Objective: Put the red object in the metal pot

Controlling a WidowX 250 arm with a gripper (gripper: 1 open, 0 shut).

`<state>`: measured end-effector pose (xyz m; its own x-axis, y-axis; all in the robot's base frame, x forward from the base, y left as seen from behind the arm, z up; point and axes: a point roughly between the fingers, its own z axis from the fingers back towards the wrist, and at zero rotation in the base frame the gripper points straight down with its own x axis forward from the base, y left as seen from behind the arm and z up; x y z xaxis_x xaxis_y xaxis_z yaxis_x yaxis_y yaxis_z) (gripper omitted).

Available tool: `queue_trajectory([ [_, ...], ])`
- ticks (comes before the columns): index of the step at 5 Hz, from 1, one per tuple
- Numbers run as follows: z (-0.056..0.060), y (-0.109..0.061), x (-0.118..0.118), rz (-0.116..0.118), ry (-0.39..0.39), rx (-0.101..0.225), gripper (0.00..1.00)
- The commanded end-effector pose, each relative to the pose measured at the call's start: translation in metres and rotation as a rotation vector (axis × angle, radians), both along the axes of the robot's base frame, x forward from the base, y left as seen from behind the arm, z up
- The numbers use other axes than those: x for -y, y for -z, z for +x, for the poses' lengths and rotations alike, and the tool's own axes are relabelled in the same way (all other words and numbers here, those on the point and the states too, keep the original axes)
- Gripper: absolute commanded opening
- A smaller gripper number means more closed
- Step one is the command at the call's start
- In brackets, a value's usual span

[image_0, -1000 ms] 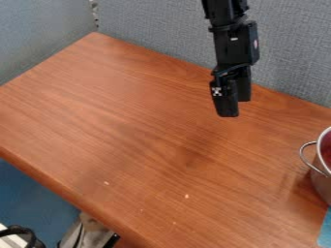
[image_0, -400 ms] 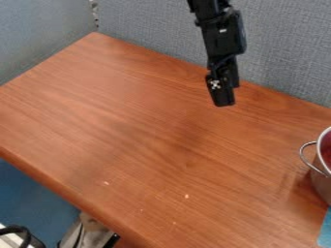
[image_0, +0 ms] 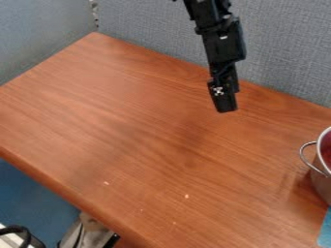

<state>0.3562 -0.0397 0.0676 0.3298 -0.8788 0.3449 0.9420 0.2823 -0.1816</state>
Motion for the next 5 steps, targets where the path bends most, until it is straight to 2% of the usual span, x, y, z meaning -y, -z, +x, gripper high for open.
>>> queue_trajectory([
  [1,0.005,-0.038,-0.004,-0.014,0.085,0.089,1.00],
  [2,0.003,-0.048,-0.010,-0.026,0.162,0.090,1.00],
  [4,-0.010,-0.038,-0.045,0.035,0.030,0.009,1.00],
  [5,-0.024,-0.037,-0.055,0.032,0.045,-0.033,1.00],
])
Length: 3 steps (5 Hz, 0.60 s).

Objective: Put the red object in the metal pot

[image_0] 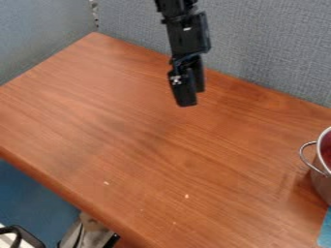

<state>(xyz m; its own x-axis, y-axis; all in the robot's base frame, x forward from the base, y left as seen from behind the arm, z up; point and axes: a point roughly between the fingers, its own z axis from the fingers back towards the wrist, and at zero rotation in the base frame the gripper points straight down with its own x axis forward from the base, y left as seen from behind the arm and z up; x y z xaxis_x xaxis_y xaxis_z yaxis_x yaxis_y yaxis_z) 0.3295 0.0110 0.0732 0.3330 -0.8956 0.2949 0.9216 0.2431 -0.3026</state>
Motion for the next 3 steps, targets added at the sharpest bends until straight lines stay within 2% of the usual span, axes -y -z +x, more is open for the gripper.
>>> queue_trajectory([
  [1,-0.0146,-0.0318,-0.0133,0.027,0.022,0.056,1.00],
  [3,-0.0197,-0.0277,-0.0038,0.020,-0.090,0.027,1.00],
])
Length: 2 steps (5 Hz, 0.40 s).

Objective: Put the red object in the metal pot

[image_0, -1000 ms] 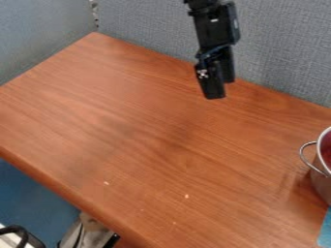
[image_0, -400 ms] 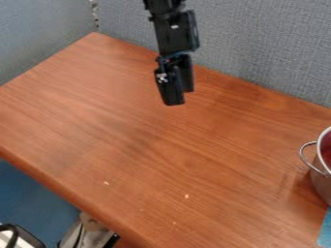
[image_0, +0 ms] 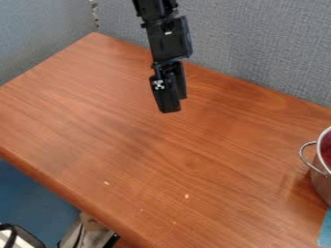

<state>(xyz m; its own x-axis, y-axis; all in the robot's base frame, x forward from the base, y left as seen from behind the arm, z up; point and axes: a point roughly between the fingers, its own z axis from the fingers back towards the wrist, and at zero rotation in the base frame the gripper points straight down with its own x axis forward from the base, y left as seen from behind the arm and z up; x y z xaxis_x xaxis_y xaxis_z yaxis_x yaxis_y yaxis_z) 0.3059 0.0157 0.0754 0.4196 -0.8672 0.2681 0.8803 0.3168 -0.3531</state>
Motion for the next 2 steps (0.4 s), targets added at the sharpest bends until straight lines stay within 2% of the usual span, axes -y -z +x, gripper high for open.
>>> queue_trajectory([
  [1,0.0027,-0.0249,0.0058,0.015,-0.067,0.070,1.00],
  [2,-0.0016,-0.0313,0.0086,0.008,-0.016,0.043,1.00],
])
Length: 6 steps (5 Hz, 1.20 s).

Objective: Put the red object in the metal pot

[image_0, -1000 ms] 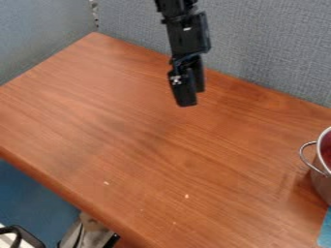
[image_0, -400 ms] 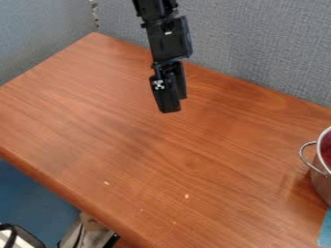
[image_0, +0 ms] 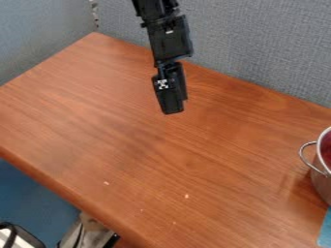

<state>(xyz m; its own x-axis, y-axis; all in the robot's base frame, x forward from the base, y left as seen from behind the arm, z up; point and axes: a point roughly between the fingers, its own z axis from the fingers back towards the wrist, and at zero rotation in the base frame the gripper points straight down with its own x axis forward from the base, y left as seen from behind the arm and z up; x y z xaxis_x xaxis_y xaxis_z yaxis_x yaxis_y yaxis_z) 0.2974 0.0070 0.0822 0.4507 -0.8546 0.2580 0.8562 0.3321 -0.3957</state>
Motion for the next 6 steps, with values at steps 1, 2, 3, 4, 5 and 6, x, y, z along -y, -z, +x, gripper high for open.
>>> queue_trajectory([
  [1,0.003,-0.030,0.003,0.010,0.057,0.063,1.00],
  [2,0.004,-0.005,0.005,0.015,0.118,0.094,1.00],
  [3,0.006,0.020,0.005,0.021,0.178,0.122,1.00],
  [4,-0.006,0.012,0.013,0.029,0.211,0.125,1.00],
  [5,-0.018,0.003,0.019,0.036,0.243,0.131,1.00],
  [6,-0.029,-0.005,0.025,0.042,0.275,0.135,1.00],
])
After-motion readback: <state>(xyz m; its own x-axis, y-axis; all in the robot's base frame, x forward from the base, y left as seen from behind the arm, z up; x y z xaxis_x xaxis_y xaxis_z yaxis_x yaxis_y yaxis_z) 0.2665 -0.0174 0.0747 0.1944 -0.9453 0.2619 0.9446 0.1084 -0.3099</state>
